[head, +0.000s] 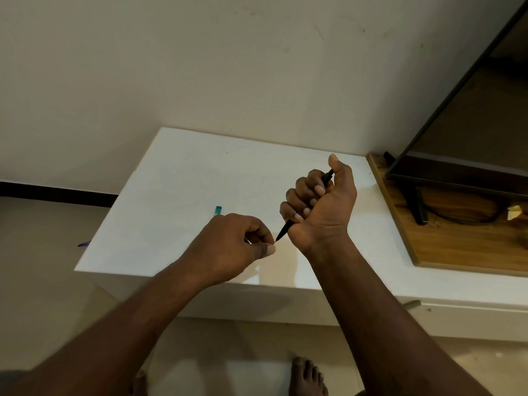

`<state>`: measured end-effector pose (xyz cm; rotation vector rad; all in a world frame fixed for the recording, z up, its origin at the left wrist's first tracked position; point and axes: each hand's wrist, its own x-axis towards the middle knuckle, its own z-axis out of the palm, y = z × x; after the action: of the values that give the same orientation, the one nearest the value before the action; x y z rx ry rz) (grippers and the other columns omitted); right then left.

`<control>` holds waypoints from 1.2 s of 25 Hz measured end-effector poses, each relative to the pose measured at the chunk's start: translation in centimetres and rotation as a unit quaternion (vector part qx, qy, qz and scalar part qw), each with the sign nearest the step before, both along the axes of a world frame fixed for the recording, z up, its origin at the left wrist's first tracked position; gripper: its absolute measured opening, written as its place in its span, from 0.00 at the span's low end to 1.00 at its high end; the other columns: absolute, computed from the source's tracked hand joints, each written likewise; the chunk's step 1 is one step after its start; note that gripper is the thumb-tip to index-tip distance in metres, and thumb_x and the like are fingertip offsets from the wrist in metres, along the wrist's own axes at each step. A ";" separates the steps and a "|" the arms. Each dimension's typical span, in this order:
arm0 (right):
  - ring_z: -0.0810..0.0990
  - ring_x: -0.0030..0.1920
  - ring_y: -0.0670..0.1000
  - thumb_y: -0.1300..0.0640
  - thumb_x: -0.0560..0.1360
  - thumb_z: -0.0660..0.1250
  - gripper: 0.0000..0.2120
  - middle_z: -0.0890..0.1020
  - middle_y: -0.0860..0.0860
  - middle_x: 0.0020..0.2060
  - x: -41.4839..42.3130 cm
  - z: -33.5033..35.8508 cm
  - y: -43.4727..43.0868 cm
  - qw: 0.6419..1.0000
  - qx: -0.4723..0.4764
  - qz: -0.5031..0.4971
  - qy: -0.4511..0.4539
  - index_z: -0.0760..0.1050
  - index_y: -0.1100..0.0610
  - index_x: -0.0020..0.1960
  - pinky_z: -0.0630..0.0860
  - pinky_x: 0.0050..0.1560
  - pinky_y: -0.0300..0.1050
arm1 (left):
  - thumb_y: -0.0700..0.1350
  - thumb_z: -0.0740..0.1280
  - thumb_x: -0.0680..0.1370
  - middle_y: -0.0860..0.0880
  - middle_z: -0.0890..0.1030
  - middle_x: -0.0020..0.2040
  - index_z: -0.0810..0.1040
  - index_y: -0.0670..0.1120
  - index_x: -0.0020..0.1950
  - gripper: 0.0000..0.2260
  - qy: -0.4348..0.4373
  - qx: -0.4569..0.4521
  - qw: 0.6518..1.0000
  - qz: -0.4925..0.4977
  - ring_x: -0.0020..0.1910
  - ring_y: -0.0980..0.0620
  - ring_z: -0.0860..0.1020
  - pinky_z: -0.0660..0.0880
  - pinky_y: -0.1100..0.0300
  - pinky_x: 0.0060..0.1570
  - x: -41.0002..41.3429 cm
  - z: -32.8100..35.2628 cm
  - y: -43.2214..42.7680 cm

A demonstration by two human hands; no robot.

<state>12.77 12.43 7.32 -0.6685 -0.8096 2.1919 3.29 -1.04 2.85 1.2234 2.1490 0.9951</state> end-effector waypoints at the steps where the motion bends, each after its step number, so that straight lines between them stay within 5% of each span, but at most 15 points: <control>1: 0.52 0.22 0.48 0.41 0.80 0.61 0.26 0.57 0.48 0.23 0.0 0.0 0.0 1.000 -0.002 0.002 0.000 0.58 0.53 0.30 0.53 0.23 0.39 | 0.55 0.75 0.76 0.60 0.85 0.41 0.86 0.56 0.48 0.05 -0.001 0.001 1.000 0.001 0.44 0.59 0.82 0.79 0.60 0.47 0.0 0.0 0.0; 8: 0.53 0.22 0.47 0.31 0.80 0.61 0.32 0.57 0.48 0.23 0.0 -0.1 -0.1 1.000 -0.010 0.011 0.005 0.59 0.53 0.30 0.53 0.24 0.40 | 0.57 0.73 0.77 0.60 0.85 0.40 0.86 0.56 0.48 0.06 0.006 0.009 1.000 -0.001 0.42 0.62 0.82 0.73 0.65 0.43 0.0 0.0 0.0; 15: 0.53 0.21 0.48 0.41 0.81 0.61 0.27 0.57 0.47 0.22 0.0 0.1 -0.1 1.000 0.001 0.002 -0.010 0.59 0.53 0.28 0.54 0.23 0.39 | 0.57 0.72 0.77 0.60 0.85 0.41 0.86 0.55 0.49 0.07 0.005 0.009 1.000 -0.004 0.43 0.61 0.82 0.77 0.63 0.46 0.0 0.0 0.0; 26: 0.52 0.22 0.48 0.42 0.81 0.61 0.27 0.56 0.48 0.23 0.0 0.0 0.1 1.000 0.004 -0.001 0.004 0.58 0.53 0.29 0.53 0.24 0.39 | 0.52 0.76 0.75 0.60 0.86 0.43 0.87 0.56 0.49 0.04 0.003 0.002 1.000 -0.010 0.45 0.60 0.83 0.80 0.60 0.50 0.0 0.2 0.0; 30: 0.52 0.22 0.48 0.29 0.79 0.62 0.33 0.56 0.48 0.23 0.1 0.0 -0.1 1.000 0.011 0.004 0.009 0.57 0.53 0.30 0.52 0.25 0.40 | 0.53 0.76 0.75 0.60 0.85 0.42 0.87 0.56 0.49 0.04 0.002 0.002 1.000 -0.005 0.44 0.61 0.82 0.79 0.60 0.50 0.0 0.1 0.1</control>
<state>12.88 12.33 7.30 -0.6345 -0.8262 2.1896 3.28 -0.98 2.90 1.2388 2.1429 0.9924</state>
